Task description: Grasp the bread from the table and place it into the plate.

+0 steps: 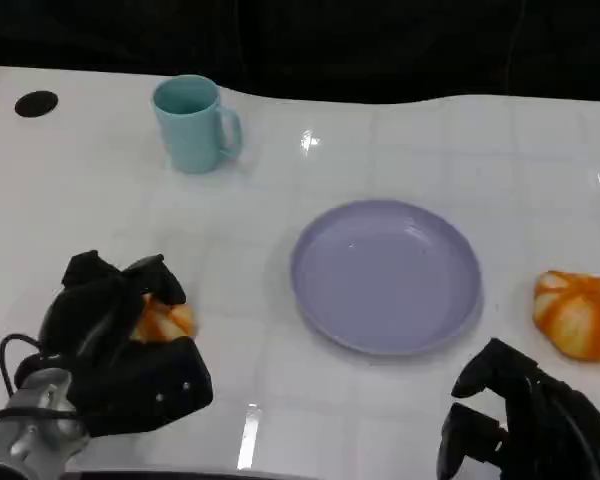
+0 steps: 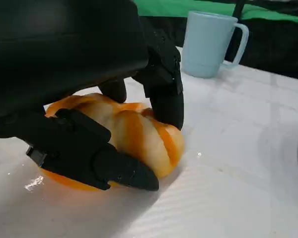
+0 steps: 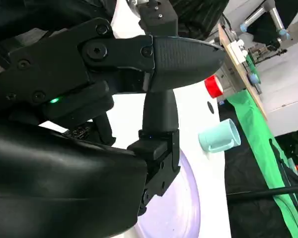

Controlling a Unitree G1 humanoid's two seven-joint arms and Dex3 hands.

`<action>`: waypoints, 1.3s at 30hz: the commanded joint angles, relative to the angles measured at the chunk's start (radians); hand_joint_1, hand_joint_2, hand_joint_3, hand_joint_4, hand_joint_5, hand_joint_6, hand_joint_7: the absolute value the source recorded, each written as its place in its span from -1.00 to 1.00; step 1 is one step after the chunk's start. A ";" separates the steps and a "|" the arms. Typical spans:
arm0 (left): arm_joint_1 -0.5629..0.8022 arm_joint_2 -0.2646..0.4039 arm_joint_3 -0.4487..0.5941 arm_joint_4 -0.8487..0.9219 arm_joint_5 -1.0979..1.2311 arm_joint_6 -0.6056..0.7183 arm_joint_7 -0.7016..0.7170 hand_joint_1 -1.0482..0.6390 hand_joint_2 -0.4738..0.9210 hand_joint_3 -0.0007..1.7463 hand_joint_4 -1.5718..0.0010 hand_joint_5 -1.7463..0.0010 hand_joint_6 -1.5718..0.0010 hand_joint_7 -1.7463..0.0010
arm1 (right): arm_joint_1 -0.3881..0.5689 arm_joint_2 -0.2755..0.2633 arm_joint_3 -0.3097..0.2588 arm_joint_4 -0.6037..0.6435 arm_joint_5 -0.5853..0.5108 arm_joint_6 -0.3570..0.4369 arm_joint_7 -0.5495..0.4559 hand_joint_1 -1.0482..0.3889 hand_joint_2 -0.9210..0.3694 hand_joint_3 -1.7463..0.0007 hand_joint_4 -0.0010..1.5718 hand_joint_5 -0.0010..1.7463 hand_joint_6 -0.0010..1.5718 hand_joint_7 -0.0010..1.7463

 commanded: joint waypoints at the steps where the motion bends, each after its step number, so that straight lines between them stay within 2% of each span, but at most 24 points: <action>1: 0.004 -0.004 0.030 0.054 -0.042 -0.075 0.028 0.01 0.70 -0.02 0.04 -1.00 0.17 -1.00 | 0.002 -0.007 -0.017 -0.004 0.012 -0.002 0.001 -0.26 -1.00 0.40 -0.06 1.00 -0.43 1.00; 4: -0.001 -0.015 0.055 0.073 -0.071 -0.118 0.028 0.03 0.59 0.17 0.05 -1.00 0.15 -1.00 | 0.002 -0.008 -0.017 -0.008 0.010 0.003 -0.003 -0.25 -1.00 0.39 -0.07 1.00 -0.45 1.00; 8: -0.006 -0.024 0.078 0.070 -0.100 -0.159 0.017 0.06 0.40 0.46 -0.07 -1.00 0.07 -1.00 | 0.000 -0.009 -0.017 -0.007 0.007 0.006 -0.005 -0.25 -1.00 0.39 -0.08 1.00 -0.45 1.00; 11: -0.007 -0.029 0.089 0.045 -0.121 -0.172 0.000 0.09 0.33 0.56 -0.13 -1.00 0.03 -1.00 | -0.003 -0.006 -0.018 -0.001 0.008 0.001 -0.002 -0.25 -1.00 0.39 -0.07 1.00 -0.45 1.00; 22: 0.006 -0.048 0.144 -0.087 -0.216 -0.214 -0.132 0.13 0.21 0.70 -0.20 -1.00 -0.03 -1.00 | -0.003 -0.006 -0.016 0.008 0.004 -0.013 0.006 -0.25 -1.00 0.39 -0.07 1.00 -0.44 1.00; 34: 0.020 -0.058 0.159 -0.175 -0.224 -0.196 -0.178 0.12 0.16 0.76 -0.20 -1.00 -0.02 -1.00 | -0.004 -0.001 -0.021 0.013 0.010 -0.015 0.013 -0.26 -1.00 0.40 -0.07 1.00 -0.44 1.00; 39: -0.022 -0.083 0.147 -0.255 -0.226 -0.156 -0.236 0.15 0.16 0.78 -0.20 -1.00 -0.02 -1.00 | -0.005 -0.008 -0.025 0.014 0.009 -0.006 0.015 -0.25 -1.00 0.40 -0.07 1.00 -0.44 1.00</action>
